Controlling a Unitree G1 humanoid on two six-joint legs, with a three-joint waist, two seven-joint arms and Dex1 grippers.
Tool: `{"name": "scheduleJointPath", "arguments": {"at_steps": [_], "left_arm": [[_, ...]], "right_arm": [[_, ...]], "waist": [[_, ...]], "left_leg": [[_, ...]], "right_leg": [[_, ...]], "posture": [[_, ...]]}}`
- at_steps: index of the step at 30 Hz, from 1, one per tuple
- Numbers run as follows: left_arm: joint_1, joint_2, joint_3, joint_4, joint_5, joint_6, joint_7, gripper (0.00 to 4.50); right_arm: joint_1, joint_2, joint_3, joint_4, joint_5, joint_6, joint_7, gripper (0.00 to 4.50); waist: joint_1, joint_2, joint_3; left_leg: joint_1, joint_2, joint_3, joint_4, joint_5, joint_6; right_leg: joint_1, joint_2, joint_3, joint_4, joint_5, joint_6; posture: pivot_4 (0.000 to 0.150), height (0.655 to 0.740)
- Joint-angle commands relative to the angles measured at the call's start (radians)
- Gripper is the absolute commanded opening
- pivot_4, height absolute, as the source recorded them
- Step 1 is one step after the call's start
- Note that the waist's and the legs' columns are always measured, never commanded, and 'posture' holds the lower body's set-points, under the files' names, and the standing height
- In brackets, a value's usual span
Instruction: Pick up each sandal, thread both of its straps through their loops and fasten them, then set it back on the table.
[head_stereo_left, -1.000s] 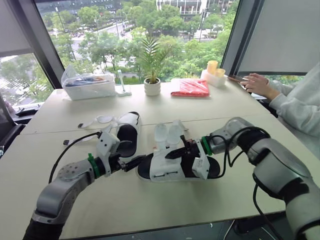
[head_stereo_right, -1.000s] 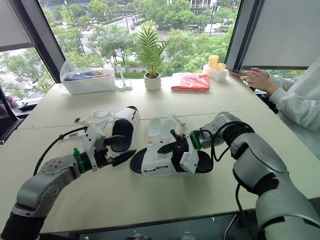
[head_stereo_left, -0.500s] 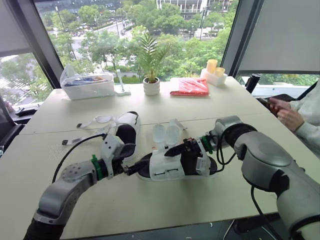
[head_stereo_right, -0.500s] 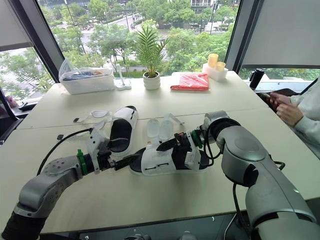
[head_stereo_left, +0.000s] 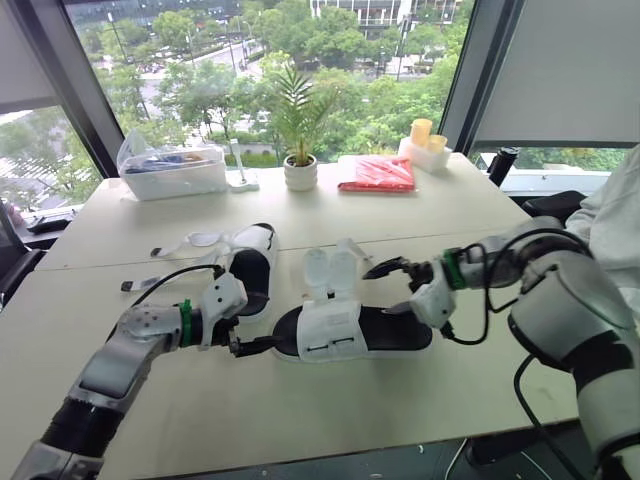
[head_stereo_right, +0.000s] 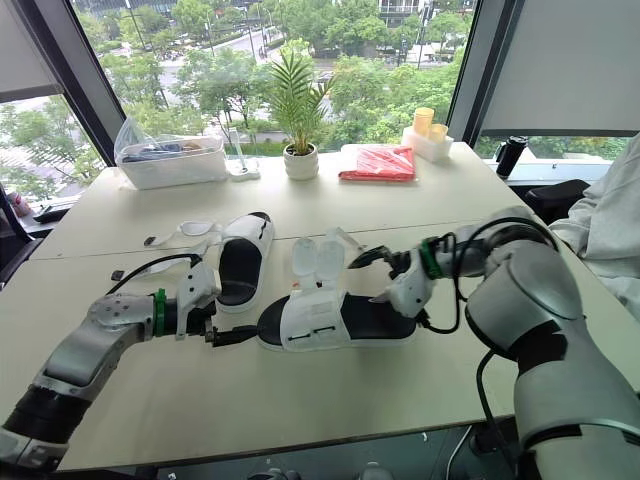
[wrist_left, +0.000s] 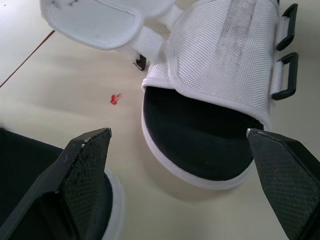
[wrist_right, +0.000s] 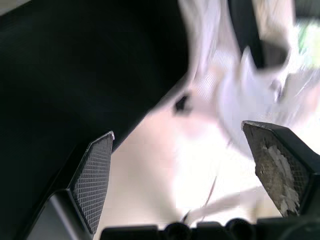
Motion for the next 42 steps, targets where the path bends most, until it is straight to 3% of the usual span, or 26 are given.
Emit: {"name": "scheduleJointPath", "arguments": {"at_steps": [1, 4, 7, 18, 24, 31, 42], "left_arm": [[-0.035, -0.019, -0.008, 0.043, -0.007, -0.04, -0.061, 3.14], [-0.047, -0.03, -0.026, 0.083, 0.01, -0.068, -0.103, 1.65], [-0.068, -0.058, -0.049, 0.128, 0.015, -0.076, -0.135, 0.06], [-0.143, -0.171, -0.098, 0.329, 0.1, -0.192, -0.146, 0.06], [-0.15, -0.236, -0.092, 0.363, 0.087, -0.191, -0.142, 0.06], [-0.142, -0.259, -0.118, 0.376, 0.108, -0.207, -0.154, 0.06], [-0.141, -0.254, -0.117, 0.35, 0.121, -0.193, -0.163, 0.06]], "right_arm": [[-0.097, -0.019, -0.31, 0.275, 0.077, 0.019, 0.38, 4.5], [-0.112, -0.054, -0.643, 0.323, 0.206, 0.248, 0.838, 4.5], [-0.132, -0.06, -0.825, 0.323, 0.334, 0.426, 1.004, 4.5], [-0.163, -0.035, -1.092, 0.323, 0.607, 0.798, 1.066, 4.5], [-0.15, -0.044, -1.216, 0.323, 0.782, 1.317, 1.122, 4.5], [-0.139, -0.003, -1.243, 0.323, 0.89, 1.749, 1.096, 4.5], [-0.104, 0.169, -1.208, 0.281, 0.926, 1.854, 1.086, 4.5]], "waist": [[-0.004, 0.0, 0.0], [-0.016, 0.0, 0.0], [-0.024, 0.0, 0.0], [-0.008, 0.001, 0.0], [0.004, 0.001, 0.0], [0.007, 0.001, 0.0], [0.004, 0.001, 0.0]], "left_leg": [[0.0, 0.001, 0.001, 0.0, 0.0, 0.0], [0.001, 0.006, 0.002, 0.001, -0.001, 0.002], [0.005, 0.006, 0.002, 0.001, -0.004, 0.007], [0.009, 0.006, 0.002, 0.001, -0.005, 0.007], [0.009, 0.006, 0.002, 0.001, -0.005, 0.007], [0.008, 0.005, 0.002, 0.001, -0.006, 0.007], [0.007, 0.005, 0.002, 0.002, -0.006, 0.007]], "right_leg": [[0.0, 0.001, 0.0, 0.0, 0.0, 0.0], [0.002, 0.005, 0.0, -0.002, 0.001, -0.002], [0.006, 0.005, 0.0, -0.002, 0.001, -0.002], [0.01, 0.003, 0.001, -0.003, 0.001, -0.002], [0.01, 0.001, 0.002, -0.003, 0.001, -0.003], [0.01, 0.0, 0.001, -0.004, 0.001, -0.003], [0.01, 0.0, 0.001, -0.003, 0.002, -0.002]], "posture": [[0.15, 0.74], [0.15, 0.74], [0.15, 0.74], [0.15, 0.74], [0.15, 0.74], [0.15, 0.74], [0.15, 0.74]]}}
